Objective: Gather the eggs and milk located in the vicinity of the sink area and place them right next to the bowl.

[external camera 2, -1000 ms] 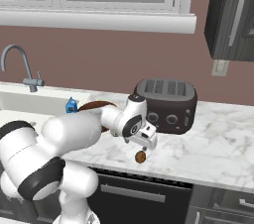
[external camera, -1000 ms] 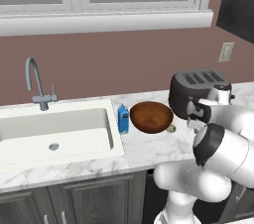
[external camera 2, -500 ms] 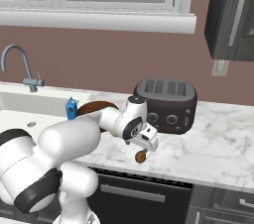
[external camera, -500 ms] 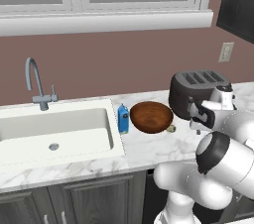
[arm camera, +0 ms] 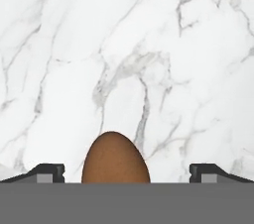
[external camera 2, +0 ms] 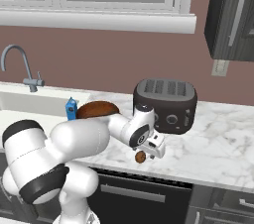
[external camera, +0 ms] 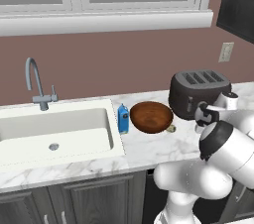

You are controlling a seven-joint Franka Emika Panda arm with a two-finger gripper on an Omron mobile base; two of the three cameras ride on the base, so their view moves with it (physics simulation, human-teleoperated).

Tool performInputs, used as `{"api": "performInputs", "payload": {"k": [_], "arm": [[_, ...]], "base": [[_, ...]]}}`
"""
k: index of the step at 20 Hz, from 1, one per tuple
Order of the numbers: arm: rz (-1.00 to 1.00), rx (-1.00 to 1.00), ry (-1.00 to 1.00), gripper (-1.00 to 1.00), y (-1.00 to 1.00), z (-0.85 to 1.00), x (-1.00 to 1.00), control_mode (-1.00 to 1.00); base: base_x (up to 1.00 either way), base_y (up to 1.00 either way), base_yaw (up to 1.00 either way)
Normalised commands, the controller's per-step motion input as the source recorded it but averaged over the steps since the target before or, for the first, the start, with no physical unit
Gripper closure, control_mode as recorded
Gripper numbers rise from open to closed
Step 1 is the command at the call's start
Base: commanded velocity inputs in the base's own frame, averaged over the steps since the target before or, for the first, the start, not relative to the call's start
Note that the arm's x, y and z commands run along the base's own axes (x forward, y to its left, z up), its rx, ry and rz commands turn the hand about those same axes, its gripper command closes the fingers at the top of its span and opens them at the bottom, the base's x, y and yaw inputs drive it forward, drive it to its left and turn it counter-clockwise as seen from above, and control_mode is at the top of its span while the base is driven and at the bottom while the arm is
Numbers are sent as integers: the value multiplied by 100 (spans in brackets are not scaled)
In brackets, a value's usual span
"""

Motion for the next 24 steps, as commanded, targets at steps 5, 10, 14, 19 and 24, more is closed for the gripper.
{"api": "performInputs", "payload": {"k": [5, 10, 14, 19, 24], "arm": [[0, 0, 0, -100, 0, 1, 0, -100], [0, 0, 0, -100, 7, 0, -8, -100], [0, 0, 0, -100, 11, 0, -4, -100], [0, 0, 0, -100, 4, 0, -1, -100], [0, 0, 0, -100, 0, -8, -9, -100]], "base": [[0, 0, 0], [0, 0, 0], [0, 0, 0], [0, 0, 0], [0, 0, 0]]}}
